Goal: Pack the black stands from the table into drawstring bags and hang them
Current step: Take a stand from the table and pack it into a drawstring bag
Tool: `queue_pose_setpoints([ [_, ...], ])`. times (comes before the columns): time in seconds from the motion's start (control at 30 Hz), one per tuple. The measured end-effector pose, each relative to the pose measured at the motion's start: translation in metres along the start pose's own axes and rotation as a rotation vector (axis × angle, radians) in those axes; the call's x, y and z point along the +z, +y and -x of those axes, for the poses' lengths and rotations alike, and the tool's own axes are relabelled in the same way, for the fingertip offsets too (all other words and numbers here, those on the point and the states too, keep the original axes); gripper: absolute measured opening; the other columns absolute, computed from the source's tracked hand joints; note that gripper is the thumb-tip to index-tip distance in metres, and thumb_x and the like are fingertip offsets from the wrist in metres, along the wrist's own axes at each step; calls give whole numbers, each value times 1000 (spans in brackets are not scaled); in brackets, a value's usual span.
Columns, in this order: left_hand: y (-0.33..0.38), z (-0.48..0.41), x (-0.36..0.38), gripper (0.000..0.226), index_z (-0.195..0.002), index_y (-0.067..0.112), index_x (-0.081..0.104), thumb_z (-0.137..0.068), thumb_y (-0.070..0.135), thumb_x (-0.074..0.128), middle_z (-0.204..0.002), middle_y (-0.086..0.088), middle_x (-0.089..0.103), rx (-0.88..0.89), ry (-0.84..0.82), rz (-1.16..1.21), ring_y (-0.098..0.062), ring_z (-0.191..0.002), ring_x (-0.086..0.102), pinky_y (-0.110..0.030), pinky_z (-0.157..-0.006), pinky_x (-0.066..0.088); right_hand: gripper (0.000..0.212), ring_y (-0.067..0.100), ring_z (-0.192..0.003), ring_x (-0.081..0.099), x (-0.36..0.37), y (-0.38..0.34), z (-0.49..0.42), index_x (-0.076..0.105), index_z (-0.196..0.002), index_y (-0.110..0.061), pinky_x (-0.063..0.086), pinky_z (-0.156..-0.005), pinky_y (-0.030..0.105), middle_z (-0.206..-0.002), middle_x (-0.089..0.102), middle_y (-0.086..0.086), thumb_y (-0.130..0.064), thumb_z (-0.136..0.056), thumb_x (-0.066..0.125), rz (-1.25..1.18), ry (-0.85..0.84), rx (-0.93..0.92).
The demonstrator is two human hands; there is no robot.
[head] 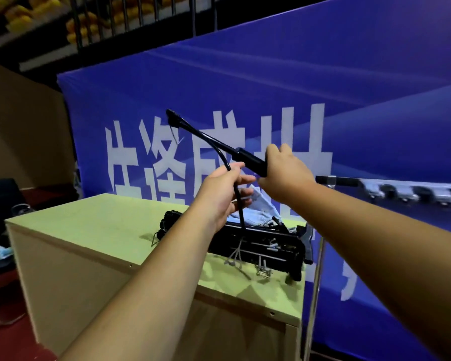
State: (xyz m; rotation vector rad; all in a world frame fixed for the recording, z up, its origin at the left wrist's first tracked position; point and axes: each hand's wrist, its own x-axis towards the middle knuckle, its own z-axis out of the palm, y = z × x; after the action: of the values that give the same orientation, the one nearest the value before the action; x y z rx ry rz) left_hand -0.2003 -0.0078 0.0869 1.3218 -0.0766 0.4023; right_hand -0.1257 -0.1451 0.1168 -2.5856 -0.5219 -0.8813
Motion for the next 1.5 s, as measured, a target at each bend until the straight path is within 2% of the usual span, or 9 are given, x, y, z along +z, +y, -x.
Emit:
queue_pose_setpoints([
  [0.23, -14, 51, 39, 21, -111, 8, 66, -111, 19, 48, -76, -4, 59, -33, -81, -56, -20, -65, 63, -37, -69, 59, 37, 29, -71, 60, -33, 23, 82, 32, -107, -22, 40, -52, 38, -85, 61, 9, -7, -92, 63, -206, -76, 120],
  [0.37, -33, 77, 59, 34, -95, 12, 56, -110, 42, 51, -62, 1, 41, -114, -104, -38, -17, -53, 49, -33, -58, 53, 43, 25, -80, 65, -42, 43, 126, 40, -116, -20, 45, -58, 36, -92, 62, 3, -24, -93, 76, -336, -138, 253],
  [0.5, -54, 96, 72, 41, -94, 11, 63, -110, 47, 52, -65, -2, 49, -140, -141, -51, -20, -59, 57, -38, -67, 56, 16, 22, -75, 63, -59, 68, 164, 61, -98, -22, 44, -60, 32, -90, 69, 4, -37, -95, 65, -433, -207, 395],
  [0.6, -61, 108, 82, 27, -103, 9, 64, -110, 34, 55, -74, -3, 57, -121, -171, -102, -22, -67, 61, -41, -76, 56, 18, 24, -74, 65, -65, 93, 189, 69, -98, -18, 51, -66, 36, -95, 75, 13, -36, -93, 67, -574, -237, 488],
  [0.7, -69, 116, 94, 30, -105, 9, 64, -110, 38, 54, -76, -2, 57, -106, -207, -106, -20, -63, 59, -35, -66, 56, 27, 26, -75, 78, -64, 116, 216, 66, -107, -12, 60, -71, 47, -96, 74, 14, -30, -92, 80, -807, -284, 557],
  [0.83, -100, 128, 111, 38, -103, 12, 63, -114, 42, 42, -68, 2, 46, -91, -225, -130, -13, -50, 42, -27, -51, 42, 34, 26, -64, 68, -56, 134, 250, 56, -113, -7, 55, -60, 39, -96, 68, 16, -26, -97, 79, -996, -279, 657],
  [1.1, -193, 163, 132, 37, -94, 21, 54, -115, 44, 33, -60, 8, 32, -193, -304, -231, -10, -50, 20, -20, -45, 17, 60, 23, -79, 76, -11, 166, 308, 73, -109, -26, 61, -91, 47, -100, 77, 9, -80, -93, 52, -925, -210, 792],
  [1.33, -280, 184, 140, 40, -82, 26, 49, -114, 44, 35, -58, 8, 34, -301, -363, -372, -9, -46, 22, -21, -45, 16, 58, 16, -62, 62, 55, 199, 360, 68, -86, -21, 54, -74, 39, -71, 66, 0, -77, -95, 56, -1017, -142, 857],
  [1.5, -345, 203, 135, 39, -82, 24, 51, -115, 39, 37, -56, 11, 38, -321, -477, -539, -5, -43, 29, -27, -47, 21, 84, 23, -75, 57, 111, 229, 393, 60, -94, -10, 47, -78, 43, -78, 60, 8, -93, -81, 56, -1096, -91, 998],
])
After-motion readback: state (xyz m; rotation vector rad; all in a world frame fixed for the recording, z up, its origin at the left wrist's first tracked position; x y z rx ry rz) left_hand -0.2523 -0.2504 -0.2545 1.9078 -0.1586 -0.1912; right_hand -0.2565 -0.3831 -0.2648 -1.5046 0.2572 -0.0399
